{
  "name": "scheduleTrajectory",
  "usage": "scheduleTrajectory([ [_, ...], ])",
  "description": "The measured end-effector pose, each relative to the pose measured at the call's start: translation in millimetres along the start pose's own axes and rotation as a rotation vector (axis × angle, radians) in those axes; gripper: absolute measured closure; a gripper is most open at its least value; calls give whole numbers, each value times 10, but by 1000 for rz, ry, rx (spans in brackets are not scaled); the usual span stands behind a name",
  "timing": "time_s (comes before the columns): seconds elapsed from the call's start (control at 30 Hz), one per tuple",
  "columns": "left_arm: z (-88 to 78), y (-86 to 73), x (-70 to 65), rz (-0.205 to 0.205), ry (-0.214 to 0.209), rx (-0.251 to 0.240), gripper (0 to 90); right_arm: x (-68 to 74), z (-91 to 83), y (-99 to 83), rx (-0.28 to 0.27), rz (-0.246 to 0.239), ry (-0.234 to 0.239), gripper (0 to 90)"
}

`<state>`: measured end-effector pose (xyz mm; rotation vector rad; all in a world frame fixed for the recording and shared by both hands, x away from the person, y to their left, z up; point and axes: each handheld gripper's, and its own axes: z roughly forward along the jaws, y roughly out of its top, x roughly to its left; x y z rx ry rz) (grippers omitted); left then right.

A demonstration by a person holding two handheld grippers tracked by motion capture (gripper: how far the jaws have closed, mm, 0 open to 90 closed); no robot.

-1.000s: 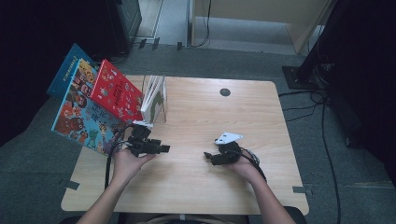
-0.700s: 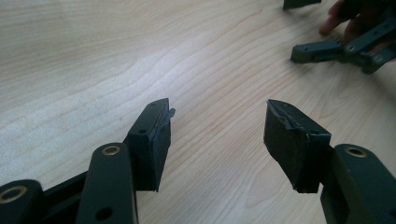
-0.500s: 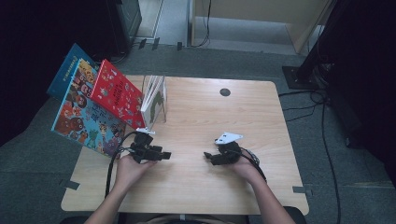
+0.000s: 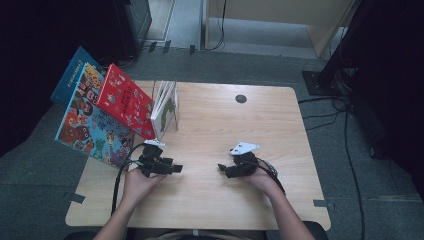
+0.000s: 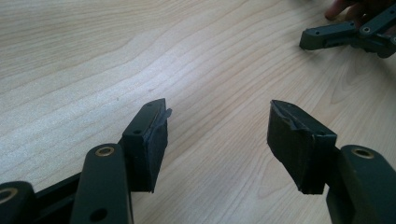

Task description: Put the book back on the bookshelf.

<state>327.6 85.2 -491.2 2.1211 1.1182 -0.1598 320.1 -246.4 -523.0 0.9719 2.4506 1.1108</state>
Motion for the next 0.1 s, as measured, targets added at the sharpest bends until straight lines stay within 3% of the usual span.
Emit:
scheduleTrajectory([
  [0.1, -9, -4, 7, -1, 6, -4, 381, 2, 0, 1, 3, -1, 1, 215],
])
